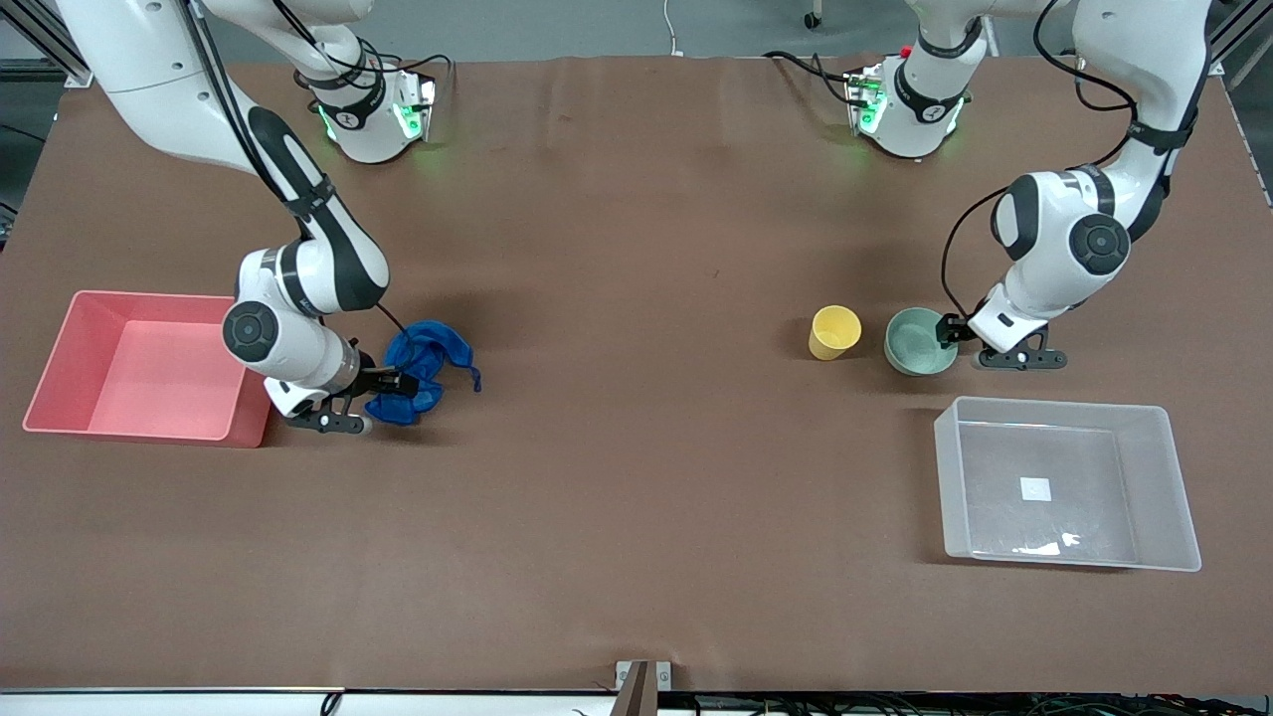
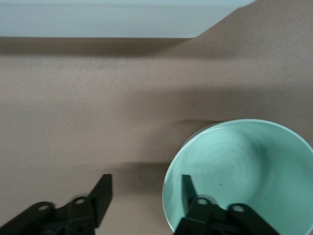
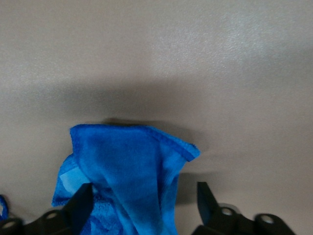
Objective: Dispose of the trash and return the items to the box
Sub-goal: 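Reach the right gripper to the blue cloth while the left gripper reaches the bowl, then close the right gripper on the cloth while the left gripper grips the bowl rim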
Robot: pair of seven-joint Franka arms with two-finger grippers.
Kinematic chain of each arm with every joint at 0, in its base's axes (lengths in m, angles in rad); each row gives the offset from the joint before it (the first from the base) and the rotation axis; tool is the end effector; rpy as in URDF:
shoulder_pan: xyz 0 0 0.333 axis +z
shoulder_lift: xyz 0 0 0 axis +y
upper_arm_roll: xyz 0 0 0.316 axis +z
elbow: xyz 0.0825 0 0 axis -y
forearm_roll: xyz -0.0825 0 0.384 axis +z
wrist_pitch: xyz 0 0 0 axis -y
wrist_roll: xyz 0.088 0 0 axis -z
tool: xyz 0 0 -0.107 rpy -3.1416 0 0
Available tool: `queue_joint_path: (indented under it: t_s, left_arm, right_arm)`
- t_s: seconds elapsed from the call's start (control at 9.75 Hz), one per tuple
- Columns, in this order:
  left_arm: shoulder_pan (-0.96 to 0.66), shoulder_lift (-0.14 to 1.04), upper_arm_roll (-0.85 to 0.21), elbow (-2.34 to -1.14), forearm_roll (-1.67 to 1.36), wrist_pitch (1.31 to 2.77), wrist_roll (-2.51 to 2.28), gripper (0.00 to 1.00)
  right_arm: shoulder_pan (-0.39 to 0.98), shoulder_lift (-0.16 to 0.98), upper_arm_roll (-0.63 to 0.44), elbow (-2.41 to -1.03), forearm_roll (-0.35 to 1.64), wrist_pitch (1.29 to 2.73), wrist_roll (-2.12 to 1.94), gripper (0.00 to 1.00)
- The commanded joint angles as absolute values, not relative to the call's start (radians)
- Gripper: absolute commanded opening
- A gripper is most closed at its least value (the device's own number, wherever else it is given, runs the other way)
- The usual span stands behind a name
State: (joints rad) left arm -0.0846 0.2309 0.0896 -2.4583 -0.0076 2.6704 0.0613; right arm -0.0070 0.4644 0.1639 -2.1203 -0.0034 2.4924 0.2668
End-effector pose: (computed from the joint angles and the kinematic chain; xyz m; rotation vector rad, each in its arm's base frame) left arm 0.4808 0.0041 0.2042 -3.1239 0.0807 0.0287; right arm 0.5598 0.0897 0.1850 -3.0800 0.1866 0.1535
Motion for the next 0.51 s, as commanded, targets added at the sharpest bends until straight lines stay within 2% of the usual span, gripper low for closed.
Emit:
queue_joint_path:
  t_s: [0.0,0.1,0.21,0.31,0.41]
  left_arm:
    - [-0.09,0.281,0.086,-2.462,0.002,2.732,0.072,0.25]
    - [-0.091,0.29,0.084,-2.465,0.002,2.75,0.069,0.21]
    - [-0.091,0.293,0.084,-2.464,0.002,2.75,0.068,0.16]
    - [-0.092,0.288,0.083,-2.461,0.002,2.75,0.069,0.02]
    - [-0.095,0.256,0.083,-2.459,0.002,2.747,0.078,0.01]
  right_arm:
    - [-0.002,0.44,0.17,-2.155,-0.012,2.49,0.325,0.23]
    - [0.0,0.44,0.172,-2.157,-0.012,2.482,0.378,0.06]
    - [0.002,0.44,0.172,-2.152,-0.012,2.476,0.379,0.02]
    - [0.002,0.44,0.172,-2.151,-0.012,2.474,0.376,0.01]
    - [0.0,0.433,0.172,-2.143,-0.012,2.465,0.377,0.01]
